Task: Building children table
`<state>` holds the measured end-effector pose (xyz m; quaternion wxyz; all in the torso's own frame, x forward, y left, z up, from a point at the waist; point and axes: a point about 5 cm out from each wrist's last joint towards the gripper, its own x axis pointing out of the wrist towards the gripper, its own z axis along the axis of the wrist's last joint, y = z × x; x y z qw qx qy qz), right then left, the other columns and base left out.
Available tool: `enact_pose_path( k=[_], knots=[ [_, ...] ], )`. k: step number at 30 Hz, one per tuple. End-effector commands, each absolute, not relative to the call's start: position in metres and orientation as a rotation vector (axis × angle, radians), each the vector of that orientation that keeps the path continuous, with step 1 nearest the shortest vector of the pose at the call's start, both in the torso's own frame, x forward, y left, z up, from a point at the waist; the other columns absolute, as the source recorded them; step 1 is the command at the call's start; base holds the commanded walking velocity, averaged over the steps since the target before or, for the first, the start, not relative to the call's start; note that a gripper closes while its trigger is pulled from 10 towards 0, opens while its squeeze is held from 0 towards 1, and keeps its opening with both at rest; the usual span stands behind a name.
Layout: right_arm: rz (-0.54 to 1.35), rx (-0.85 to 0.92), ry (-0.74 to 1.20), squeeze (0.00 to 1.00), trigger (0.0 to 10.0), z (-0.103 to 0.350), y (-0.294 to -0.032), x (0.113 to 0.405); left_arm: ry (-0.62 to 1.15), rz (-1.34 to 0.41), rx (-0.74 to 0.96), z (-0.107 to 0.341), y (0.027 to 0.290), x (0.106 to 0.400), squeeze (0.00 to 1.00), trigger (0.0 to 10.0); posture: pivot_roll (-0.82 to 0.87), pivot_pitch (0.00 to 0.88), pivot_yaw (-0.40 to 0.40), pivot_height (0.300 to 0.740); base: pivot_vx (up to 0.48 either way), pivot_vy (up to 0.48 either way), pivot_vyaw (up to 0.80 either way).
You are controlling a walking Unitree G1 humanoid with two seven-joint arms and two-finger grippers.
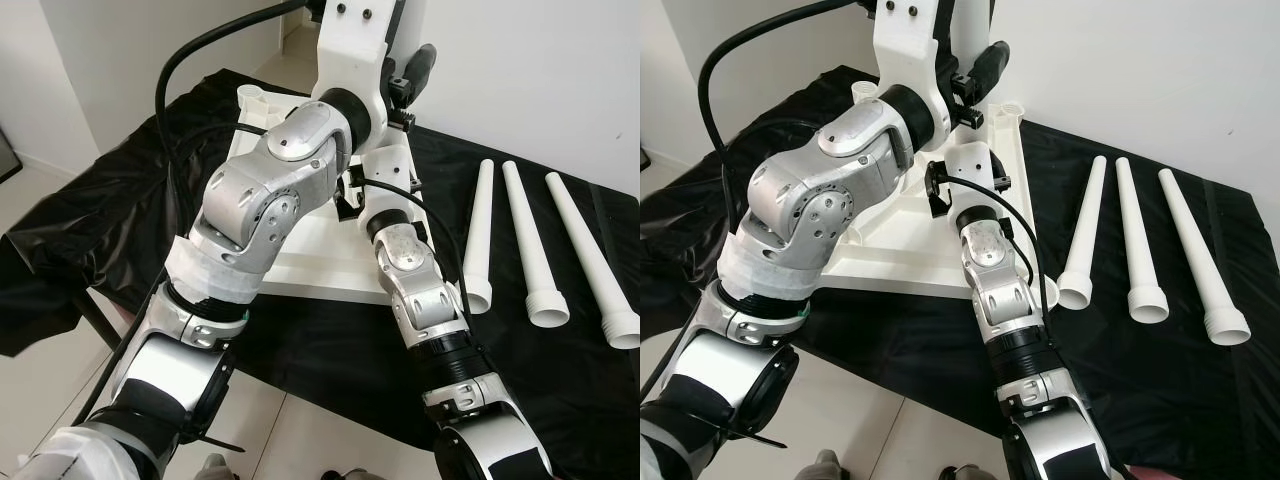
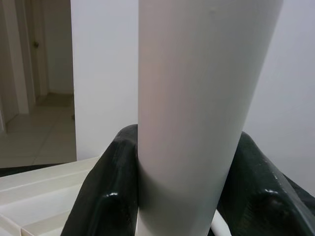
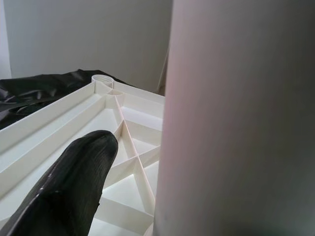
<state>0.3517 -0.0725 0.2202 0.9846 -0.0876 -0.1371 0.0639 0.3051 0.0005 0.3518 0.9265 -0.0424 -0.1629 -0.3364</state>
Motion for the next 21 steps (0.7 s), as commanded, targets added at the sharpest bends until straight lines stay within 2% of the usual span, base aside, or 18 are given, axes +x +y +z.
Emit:
enact_pose_path(
  k=[1, 2, 3, 4, 5, 6, 7, 21],
  knots=[
    [0.113, -0.169, -0.280, 0.00, 10.0, 0.2235, -0.0747, 0.3522, -0.367, -0.714, -0.083, 0.3550, -0.0019, 0.3009, 0.00, 10.0, 0.12, 0.017, -0.096, 0.740, 0.000, 0.000, 0.00],
    [0.112, -0.169, -0.279, 0.00, 10.0, 0.2236, -0.0750, 0.3522, -0.368, -0.715, -0.084, 0.3552, -0.0023, 0.3009, 0.00, 10.0, 0.12, 0.017, -0.096, 0.740, 0.000, 0.000, 0.00],
    [0.110, -0.170, -0.276, 0.00, 3.5, 0.2230, -0.0755, 0.3523, -0.371, -0.715, -0.083, 0.3556, -0.0026, 0.3008, 0.00, 10.0, 0.11, 0.018, -0.096, 0.740, 0.000, 0.000, 0.00],
    [0.110, -0.170, -0.276, 0.00, 3.5, 0.2230, -0.0755, 0.3523, -0.371, -0.715, -0.083, 0.3556, -0.0026, 0.3008, 0.00, 10.0, 0.11, 0.018, -0.096, 0.740, 0.000, 0.000, 0.00],
    [0.109, -0.167, -0.272, 0.00, 2.5, 0.2227, -0.0760, 0.3524, -0.373, -0.717, -0.080, 0.3557, -0.0030, 0.3008, 0.00, 10.0, 0.11, 0.017, -0.096, 0.740, 0.000, 0.000, 0.00],
    [0.109, -0.167, -0.272, 0.00, 2.5, 0.2227, -0.0760, 0.3524, -0.373, -0.717, -0.080, 0.3557, -0.0030, 0.3008, 0.00, 10.0, 0.11, 0.017, -0.096, 0.740, 0.000, 0.000, 0.00],
    [0.107, -0.166, -0.269, 0.00, 0.0, 0.2224, -0.0768, 0.3525, -0.376, -0.717, -0.079, 0.3561, -0.0031, 0.3008, 0.00, 10.0, 0.11, 0.015, -0.096, 0.740, 0.000, 0.000, 0.00],
    [0.086, -0.175, -0.251, 0.00, 0.0, 0.2209, -0.0835, 0.3552, -0.384, -0.731, -0.063, 0.3571, -0.0049, 0.2990, 0.00, 10.0, 0.12, 0.023, -0.096, 0.740, 0.000, 0.000, 0.00]
  ],
)
